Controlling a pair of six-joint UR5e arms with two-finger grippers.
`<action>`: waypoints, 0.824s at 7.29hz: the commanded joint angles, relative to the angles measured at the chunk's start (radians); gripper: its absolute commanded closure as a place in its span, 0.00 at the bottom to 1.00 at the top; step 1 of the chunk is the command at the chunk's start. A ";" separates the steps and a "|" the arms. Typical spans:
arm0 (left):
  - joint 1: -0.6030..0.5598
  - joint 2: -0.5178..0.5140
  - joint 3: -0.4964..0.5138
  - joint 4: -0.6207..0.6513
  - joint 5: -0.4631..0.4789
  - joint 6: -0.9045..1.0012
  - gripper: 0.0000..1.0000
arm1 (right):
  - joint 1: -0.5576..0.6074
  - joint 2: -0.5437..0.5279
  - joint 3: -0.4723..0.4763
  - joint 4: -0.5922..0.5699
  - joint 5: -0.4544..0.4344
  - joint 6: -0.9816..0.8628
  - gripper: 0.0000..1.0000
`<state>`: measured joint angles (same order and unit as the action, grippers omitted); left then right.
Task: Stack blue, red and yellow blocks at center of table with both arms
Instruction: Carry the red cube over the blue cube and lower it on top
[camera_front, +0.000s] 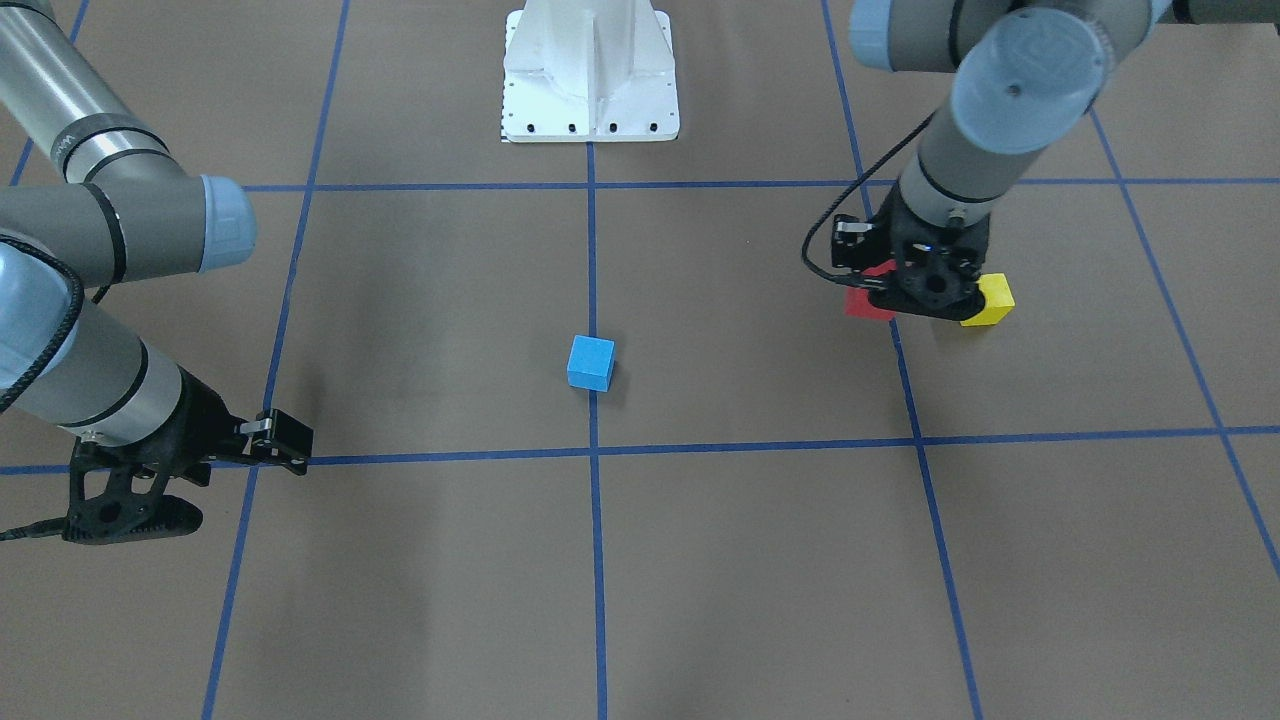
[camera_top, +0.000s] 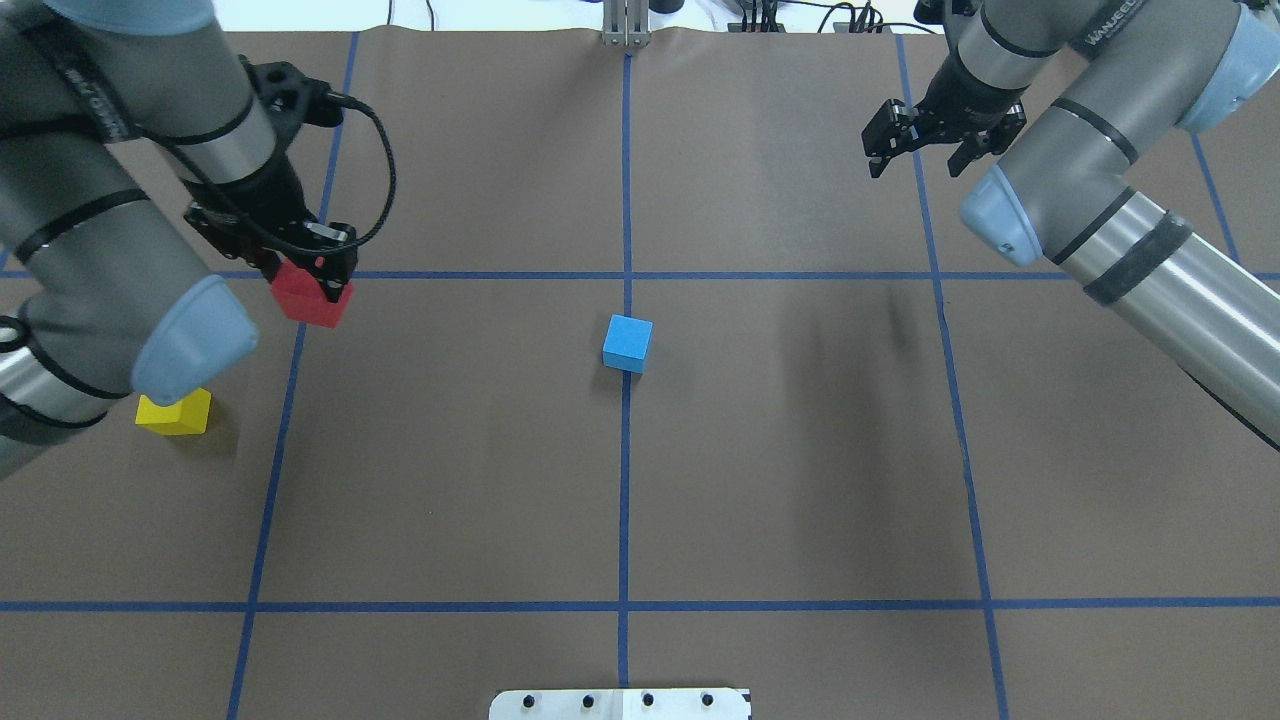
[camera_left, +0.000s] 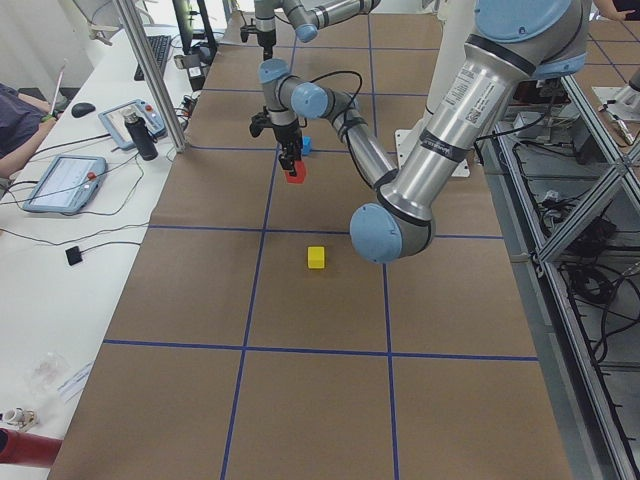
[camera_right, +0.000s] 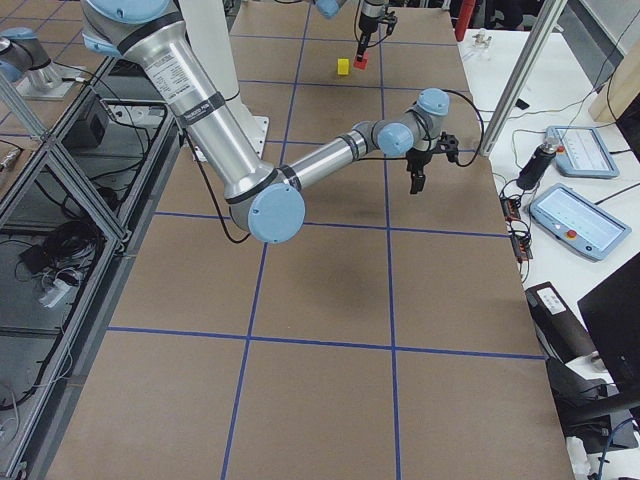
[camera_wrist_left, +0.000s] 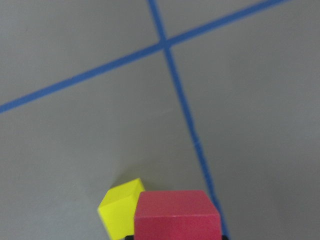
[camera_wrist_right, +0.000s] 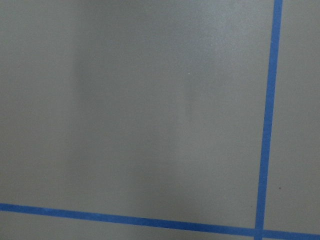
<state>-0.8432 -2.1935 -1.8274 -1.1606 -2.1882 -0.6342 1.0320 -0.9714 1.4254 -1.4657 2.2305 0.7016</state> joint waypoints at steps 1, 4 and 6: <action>0.105 -0.173 0.182 -0.162 0.004 -0.212 1.00 | 0.084 -0.062 -0.008 0.002 0.000 -0.148 0.01; 0.150 -0.339 0.463 -0.335 0.051 -0.241 1.00 | 0.196 -0.154 -0.026 0.005 0.029 -0.310 0.01; 0.177 -0.341 0.467 -0.338 0.053 -0.240 1.00 | 0.207 -0.184 -0.025 0.007 0.040 -0.326 0.01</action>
<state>-0.6881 -2.5267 -1.3739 -1.4876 -2.1383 -0.8719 1.2276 -1.1315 1.4007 -1.4598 2.2606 0.3955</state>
